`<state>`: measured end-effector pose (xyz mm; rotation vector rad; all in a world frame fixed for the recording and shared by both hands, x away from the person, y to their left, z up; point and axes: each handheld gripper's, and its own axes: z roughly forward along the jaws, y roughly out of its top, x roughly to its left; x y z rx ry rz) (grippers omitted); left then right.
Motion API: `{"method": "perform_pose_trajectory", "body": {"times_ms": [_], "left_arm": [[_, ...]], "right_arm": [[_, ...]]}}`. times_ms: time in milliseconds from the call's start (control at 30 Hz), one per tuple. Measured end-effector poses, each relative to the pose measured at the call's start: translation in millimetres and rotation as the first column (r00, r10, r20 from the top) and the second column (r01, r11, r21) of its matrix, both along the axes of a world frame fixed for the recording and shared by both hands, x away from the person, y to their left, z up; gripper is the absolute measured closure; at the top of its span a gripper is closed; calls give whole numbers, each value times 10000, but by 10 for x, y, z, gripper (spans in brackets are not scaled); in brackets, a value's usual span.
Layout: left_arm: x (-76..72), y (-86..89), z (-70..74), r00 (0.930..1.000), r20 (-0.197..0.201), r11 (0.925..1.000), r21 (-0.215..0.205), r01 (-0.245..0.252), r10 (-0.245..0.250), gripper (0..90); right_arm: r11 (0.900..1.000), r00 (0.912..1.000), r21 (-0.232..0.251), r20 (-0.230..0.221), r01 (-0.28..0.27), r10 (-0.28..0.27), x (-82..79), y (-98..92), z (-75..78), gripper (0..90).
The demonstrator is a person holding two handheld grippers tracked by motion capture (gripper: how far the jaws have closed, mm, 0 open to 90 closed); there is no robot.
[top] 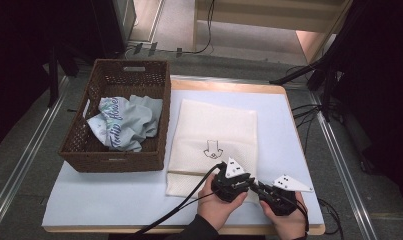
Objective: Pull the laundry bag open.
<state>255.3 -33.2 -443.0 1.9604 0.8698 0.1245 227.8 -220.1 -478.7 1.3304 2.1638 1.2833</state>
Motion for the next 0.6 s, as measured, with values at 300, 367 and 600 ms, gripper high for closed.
{"method": "perform_pose_trajectory", "body": {"times_ms": [300, 367, 600], "left_arm": [[54, -97, 3, 9993, -134, 9993, -87, -362, 361, 535], [58, -106, -14, 9991, -126, 9992, 87, -391, 393, 539], [54, -27, -46, 9993, -290, 9997, 11, -224, 224, 566]], "right_arm": [[9998, 9999, -142, 4, 102, -102, 6, 15, -10, 829], [9999, 9999, -126, -6, 100, -100, 6, 14, -10, 828], [9998, 9999, -155, -39, 105, -105, 4, 8, -12, 828]]}}
